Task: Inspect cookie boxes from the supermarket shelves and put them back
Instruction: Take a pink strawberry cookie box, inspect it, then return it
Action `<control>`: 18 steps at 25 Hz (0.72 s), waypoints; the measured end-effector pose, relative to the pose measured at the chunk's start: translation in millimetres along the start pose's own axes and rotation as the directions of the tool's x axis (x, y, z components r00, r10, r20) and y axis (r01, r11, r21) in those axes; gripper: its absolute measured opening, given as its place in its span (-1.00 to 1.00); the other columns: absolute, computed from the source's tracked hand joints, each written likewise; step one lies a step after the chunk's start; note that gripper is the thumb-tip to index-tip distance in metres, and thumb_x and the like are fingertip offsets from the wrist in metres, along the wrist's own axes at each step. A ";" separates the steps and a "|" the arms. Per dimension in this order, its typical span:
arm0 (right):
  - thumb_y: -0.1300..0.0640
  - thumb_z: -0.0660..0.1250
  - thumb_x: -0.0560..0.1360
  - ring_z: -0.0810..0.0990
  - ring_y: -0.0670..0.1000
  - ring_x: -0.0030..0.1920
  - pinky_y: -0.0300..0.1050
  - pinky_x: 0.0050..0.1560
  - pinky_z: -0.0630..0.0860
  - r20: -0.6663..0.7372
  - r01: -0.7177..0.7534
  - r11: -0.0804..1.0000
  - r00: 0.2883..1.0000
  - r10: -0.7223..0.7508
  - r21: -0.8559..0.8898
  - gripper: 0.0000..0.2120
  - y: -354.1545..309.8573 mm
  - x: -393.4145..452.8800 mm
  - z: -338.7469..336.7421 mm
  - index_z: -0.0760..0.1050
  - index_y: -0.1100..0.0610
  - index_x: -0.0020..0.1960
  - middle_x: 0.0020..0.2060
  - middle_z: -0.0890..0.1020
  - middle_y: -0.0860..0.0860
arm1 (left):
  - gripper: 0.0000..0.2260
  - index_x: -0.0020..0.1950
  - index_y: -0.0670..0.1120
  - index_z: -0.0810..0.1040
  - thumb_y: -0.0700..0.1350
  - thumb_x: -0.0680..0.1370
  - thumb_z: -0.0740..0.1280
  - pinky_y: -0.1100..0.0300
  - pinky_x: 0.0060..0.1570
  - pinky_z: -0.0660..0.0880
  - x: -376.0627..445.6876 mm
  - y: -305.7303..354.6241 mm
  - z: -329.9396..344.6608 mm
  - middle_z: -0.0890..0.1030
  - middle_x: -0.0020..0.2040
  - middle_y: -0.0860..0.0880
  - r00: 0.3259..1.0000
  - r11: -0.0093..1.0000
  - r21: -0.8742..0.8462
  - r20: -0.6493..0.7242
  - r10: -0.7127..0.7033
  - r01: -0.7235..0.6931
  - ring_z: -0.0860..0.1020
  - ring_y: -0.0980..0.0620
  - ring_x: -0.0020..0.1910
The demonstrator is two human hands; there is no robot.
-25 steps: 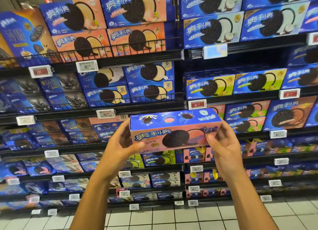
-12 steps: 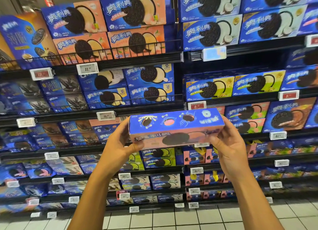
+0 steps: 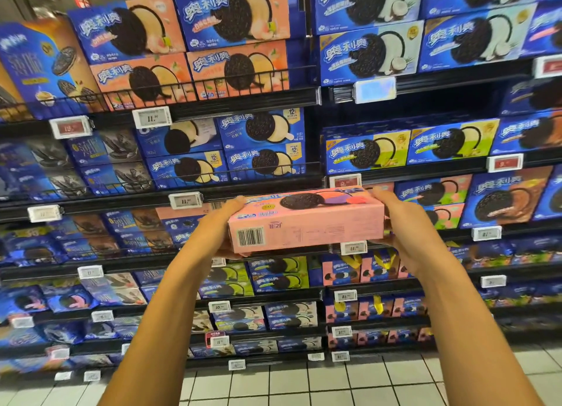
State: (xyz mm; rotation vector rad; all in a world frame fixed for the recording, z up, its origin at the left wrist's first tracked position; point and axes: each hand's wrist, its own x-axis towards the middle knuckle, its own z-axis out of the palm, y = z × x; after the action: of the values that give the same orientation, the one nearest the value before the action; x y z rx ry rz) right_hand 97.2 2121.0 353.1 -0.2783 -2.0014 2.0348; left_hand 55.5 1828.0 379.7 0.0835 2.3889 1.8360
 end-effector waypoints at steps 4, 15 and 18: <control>-0.21 0.33 0.51 0.73 0.00 -0.19 0.00 -0.11 0.65 -0.037 -0.022 1.000 0.999 0.021 -0.013 -0.62 0.3 3.2 -2.9 0.67 0.11 -0.09 -0.25 0.73 0.08 | -0.50 -0.07 -0.05 0.67 0.30 0.59 0.13 0.18 -0.32 0.55 1.1 -3.4 2.6 0.70 -0.27 -0.16 1.000 0.999 0.039 0.014 -0.027 0.026 0.66 -0.03 -0.37; 0.06 0.31 0.60 0.63 -0.02 -0.11 -0.02 -0.05 0.53 0.070 -0.164 0.900 0.986 0.149 0.404 -0.78 37.6 8.9 7.6 0.74 0.01 -0.04 -0.06 0.74 0.02 | -0.65 0.39 0.27 0.39 0.25 0.64 0.08 0.00 0.08 0.57 -5.2 0.7 8.7 0.60 0.30 0.08 0.920 0.929 -0.134 0.150 0.363 -0.345 0.60 0.02 0.23; 0.13 0.23 0.63 0.61 0.03 -0.07 -0.04 -0.09 0.52 0.093 -0.195 0.823 0.981 0.172 0.533 -0.78 46.4 21.4 22.0 0.65 0.09 -0.04 -0.08 0.71 0.06 | -0.60 0.40 0.34 0.35 0.17 0.56 0.28 0.13 0.02 0.60 -20.0 17.0 23.8 0.62 0.22 0.15 0.853 0.874 -0.251 0.224 0.471 -0.416 0.61 0.07 0.19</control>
State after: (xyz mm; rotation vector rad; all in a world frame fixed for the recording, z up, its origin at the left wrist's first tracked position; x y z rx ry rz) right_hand 67.1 2106.8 308.5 -0.3158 -1.3668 2.6404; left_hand 77.9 1852.8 391.4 0.8880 2.1002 2.0601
